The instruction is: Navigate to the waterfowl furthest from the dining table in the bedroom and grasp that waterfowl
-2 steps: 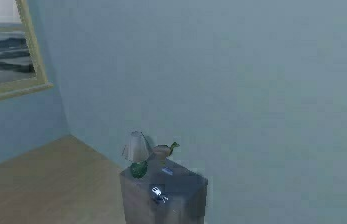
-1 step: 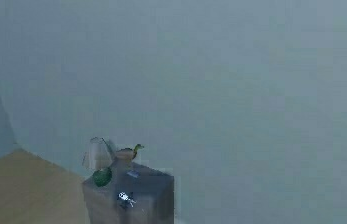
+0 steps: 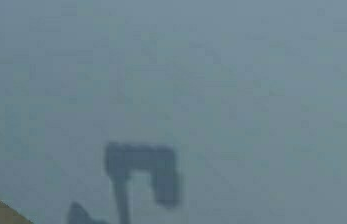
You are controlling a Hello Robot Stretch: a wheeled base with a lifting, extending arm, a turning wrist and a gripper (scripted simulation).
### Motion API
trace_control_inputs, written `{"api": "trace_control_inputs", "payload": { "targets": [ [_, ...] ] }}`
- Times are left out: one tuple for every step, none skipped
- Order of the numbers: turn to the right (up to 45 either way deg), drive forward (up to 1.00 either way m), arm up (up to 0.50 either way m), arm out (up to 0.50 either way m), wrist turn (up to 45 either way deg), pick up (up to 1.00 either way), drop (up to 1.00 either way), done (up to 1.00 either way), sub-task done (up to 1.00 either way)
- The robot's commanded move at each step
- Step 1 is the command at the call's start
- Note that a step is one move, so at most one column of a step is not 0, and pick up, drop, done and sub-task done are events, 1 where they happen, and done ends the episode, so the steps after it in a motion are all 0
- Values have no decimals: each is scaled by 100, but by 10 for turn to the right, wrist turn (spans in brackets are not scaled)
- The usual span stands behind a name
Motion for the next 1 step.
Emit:
{"api": "trace_control_inputs", "payload": {
  "targets": [
    [180, 0, 0, 0, 0, 0, 0, 0, 0]
  ]
}}
